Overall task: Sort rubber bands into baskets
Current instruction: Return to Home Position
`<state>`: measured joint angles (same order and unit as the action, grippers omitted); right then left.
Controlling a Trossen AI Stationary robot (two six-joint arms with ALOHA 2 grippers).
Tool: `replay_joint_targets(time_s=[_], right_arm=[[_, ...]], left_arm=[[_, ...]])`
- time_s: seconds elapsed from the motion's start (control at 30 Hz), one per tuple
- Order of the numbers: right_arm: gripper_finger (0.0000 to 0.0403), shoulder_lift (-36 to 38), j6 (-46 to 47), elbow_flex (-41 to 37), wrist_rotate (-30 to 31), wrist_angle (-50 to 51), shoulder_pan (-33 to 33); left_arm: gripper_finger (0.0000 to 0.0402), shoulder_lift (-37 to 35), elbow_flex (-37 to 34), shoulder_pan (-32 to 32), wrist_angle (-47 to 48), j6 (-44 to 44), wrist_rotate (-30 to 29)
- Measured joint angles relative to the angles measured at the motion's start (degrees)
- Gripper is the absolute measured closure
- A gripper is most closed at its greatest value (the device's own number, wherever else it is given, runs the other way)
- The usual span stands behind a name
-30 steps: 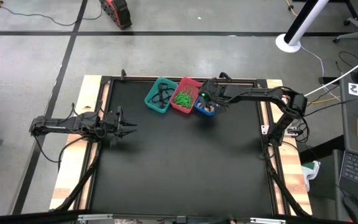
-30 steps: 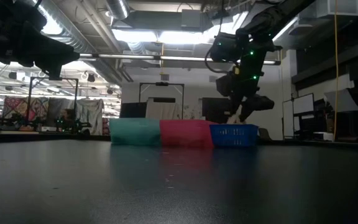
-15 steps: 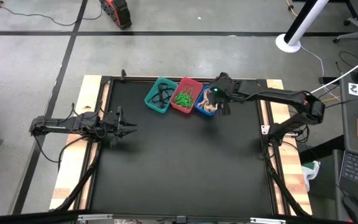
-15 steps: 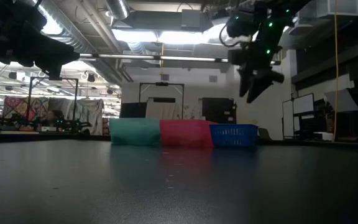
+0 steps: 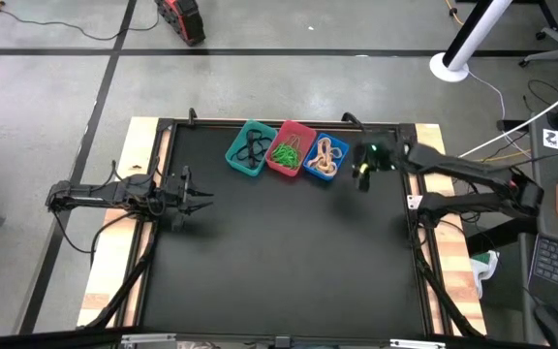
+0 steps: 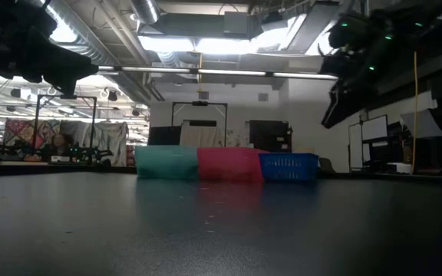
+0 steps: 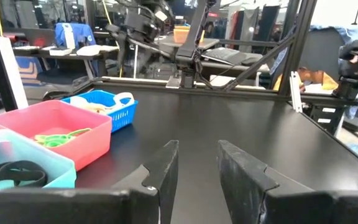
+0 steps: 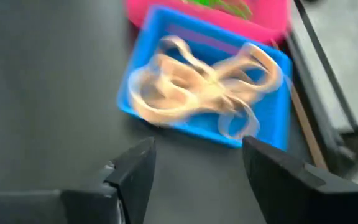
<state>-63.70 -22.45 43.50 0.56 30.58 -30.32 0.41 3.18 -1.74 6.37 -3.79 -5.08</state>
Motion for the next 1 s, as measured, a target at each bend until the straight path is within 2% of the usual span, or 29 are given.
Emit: replay_joint_targets(time_s=[0.17, 0.3, 0.4, 0.57, 0.7, 1.0], right_arm=[[0.0164, 8.4, 7.8, -14.0, -6.7, -20.5, 4.9], [0.0164, 12.3, 13.2, -23.9, -4.9, -37.0, 9.2], [0.0164, 14.4, 15.8, -29.1, -1.3, -43.4, 11.8], [0.0164, 18.2, 20.0, -34.9, 4.6, -47.5, 14.7], [0.0164, 21.4, 20.7, -37.9, 4.8, -50.4, 16.1], [0.0164, 32.7, 21.9, -42.7, 5.0, -49.4, 16.1]], left_arm=[[0.0292, 0.0, 0.0, 0.0, 0.0, 0.3, 0.0], [0.0292, 0.0, 0.0, 0.0, 0.0, 0.3, 0.0], [0.0292, 0.0, 0.0, 0.0, 0.0, 0.3, 0.0], [0.0292, 0.0, 0.0, 0.0, 0.0, 0.2, 0.0], [0.0292, 0.0, 0.0, 0.0, 0.0, 0.2, 0.0], [0.0292, 0.0, 0.0, 0.0, 0.0, 0.2, 0.0]])
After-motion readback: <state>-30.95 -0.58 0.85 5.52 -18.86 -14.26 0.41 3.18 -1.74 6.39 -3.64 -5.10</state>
